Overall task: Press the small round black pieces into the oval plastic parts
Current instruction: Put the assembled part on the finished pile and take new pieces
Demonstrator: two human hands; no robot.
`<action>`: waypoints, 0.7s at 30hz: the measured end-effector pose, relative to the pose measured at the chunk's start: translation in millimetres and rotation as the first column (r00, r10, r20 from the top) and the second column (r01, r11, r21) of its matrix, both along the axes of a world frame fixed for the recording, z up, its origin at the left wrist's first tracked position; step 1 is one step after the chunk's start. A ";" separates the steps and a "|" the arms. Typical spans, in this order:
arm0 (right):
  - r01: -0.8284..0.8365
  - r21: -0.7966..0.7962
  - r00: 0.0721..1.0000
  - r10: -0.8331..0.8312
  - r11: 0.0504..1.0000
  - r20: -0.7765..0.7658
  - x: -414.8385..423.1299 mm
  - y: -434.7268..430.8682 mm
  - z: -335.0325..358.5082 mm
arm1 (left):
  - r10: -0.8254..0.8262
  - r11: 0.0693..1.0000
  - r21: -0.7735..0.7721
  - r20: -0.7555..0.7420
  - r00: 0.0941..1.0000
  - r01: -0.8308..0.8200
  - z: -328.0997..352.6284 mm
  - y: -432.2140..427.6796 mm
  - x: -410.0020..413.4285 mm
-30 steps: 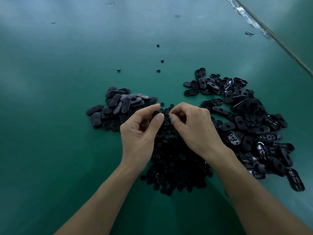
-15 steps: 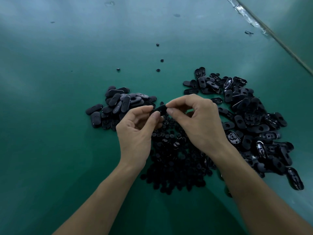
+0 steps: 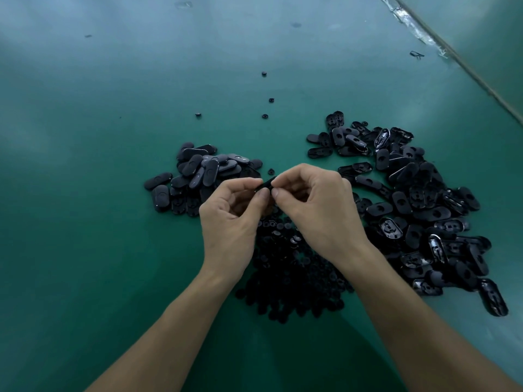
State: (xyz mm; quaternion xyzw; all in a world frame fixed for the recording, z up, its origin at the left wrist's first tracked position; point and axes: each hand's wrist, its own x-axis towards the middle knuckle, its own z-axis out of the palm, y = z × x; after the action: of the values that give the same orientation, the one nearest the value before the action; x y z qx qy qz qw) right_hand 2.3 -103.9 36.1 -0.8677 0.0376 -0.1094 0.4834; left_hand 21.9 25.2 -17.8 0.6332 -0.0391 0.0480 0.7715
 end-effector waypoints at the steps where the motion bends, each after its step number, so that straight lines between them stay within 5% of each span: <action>1: 0.001 -0.007 1.000 -0.001 1.000 0.003 0.1 -0.3 0.8 | -0.004 1.000 0.003 0.001 1.000 0.004 0.2 -0.7 -0.2; 21: 0.007 -0.109 0.997 -0.015 0.994 -0.077 1.9 1.7 6.2 | -0.050 0.997 0.055 -0.014 0.999 0.051 1.4 0.2 -1.5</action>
State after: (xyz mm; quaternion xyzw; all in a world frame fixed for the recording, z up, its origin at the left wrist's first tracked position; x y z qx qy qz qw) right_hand 4.2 -102.1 42.3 -0.8961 0.0552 -0.0799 0.4330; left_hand 20.3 25.4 -16.5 0.6532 -0.0516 0.0235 0.7550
